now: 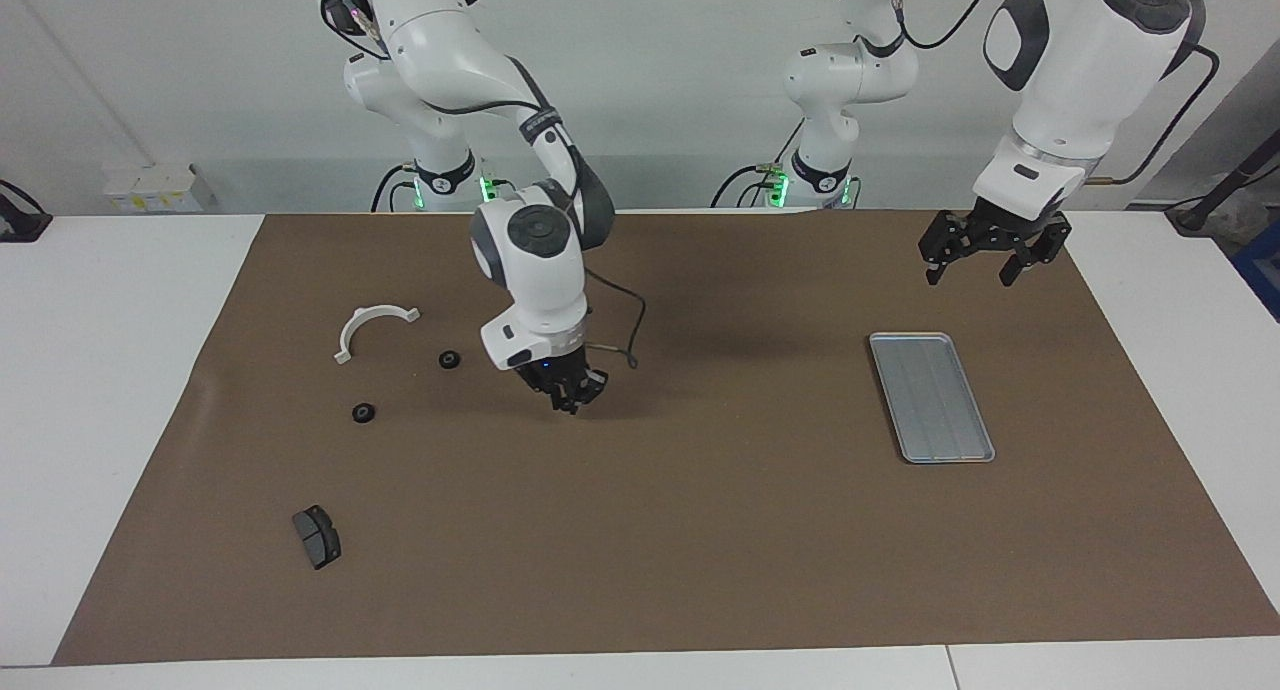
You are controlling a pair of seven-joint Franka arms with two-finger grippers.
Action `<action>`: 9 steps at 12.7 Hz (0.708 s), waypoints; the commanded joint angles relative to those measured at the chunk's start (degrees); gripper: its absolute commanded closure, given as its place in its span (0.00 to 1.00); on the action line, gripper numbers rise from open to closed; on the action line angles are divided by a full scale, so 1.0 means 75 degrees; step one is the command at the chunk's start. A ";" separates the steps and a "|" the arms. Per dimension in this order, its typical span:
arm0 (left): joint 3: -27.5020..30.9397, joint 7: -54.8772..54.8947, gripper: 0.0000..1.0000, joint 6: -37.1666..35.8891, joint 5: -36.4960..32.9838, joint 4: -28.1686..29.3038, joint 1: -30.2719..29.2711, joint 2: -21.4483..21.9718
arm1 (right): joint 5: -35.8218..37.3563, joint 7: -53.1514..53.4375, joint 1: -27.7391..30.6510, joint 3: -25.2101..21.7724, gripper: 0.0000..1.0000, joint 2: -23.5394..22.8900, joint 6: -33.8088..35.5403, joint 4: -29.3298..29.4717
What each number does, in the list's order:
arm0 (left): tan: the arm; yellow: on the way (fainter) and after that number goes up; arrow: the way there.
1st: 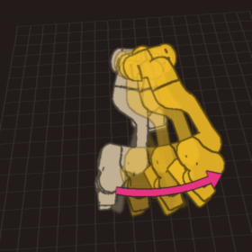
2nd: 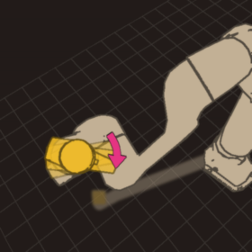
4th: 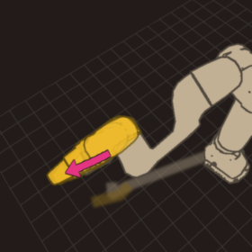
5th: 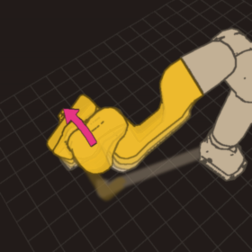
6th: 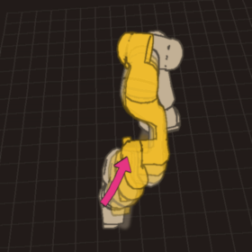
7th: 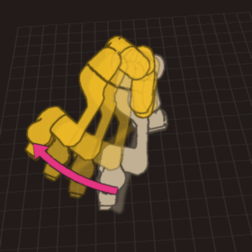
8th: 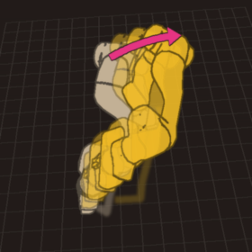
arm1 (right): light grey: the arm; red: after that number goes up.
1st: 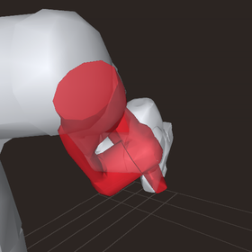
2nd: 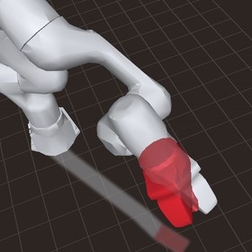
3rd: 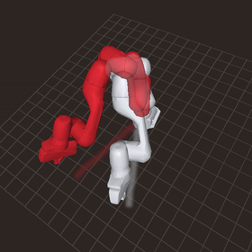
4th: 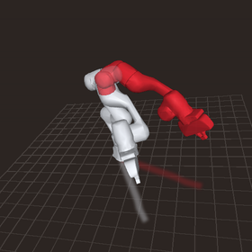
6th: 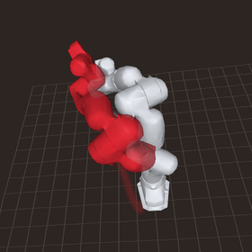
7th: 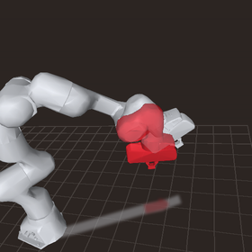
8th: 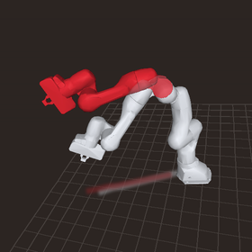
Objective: Place bearing gear from tray to pile
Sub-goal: 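Carry the gear with the right gripper beside the other gears and release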
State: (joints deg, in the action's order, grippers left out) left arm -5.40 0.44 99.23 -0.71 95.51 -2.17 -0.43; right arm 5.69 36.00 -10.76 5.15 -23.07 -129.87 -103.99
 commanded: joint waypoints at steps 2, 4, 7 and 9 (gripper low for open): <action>0.0004 0.0024 0.00 -0.0152 -0.0082 -0.0009 -0.0202 0.0092 | 0.0014 -0.0955 0.0916 0.0122 1.00 -0.0134 -0.0472 -0.0221; -0.0007 0.0024 0.00 -0.0152 -0.0082 -0.0009 -0.0238 0.0092 | 0.0003 -0.1258 0.1221 0.0133 1.00 -0.0450 -0.0661 -0.0058; -0.0007 0.0024 0.00 -0.0152 -0.0082 -0.0009 -0.0238 0.0092 | 0.0014 -0.1717 0.1504 0.0122 0.00 -0.0592 -0.0731 0.0258; -0.0007 0.0024 0.00 -0.0152 -0.0082 -0.0009 -0.0238 0.0092 | -0.0021 -0.1706 0.1458 0.0122 0.00 -0.0534 -0.0685 0.0376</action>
State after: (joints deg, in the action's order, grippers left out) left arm -5.26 0.44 99.19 -0.71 95.51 -3.57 -0.43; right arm 5.69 24.41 -0.37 5.21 -26.86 -135.24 -102.99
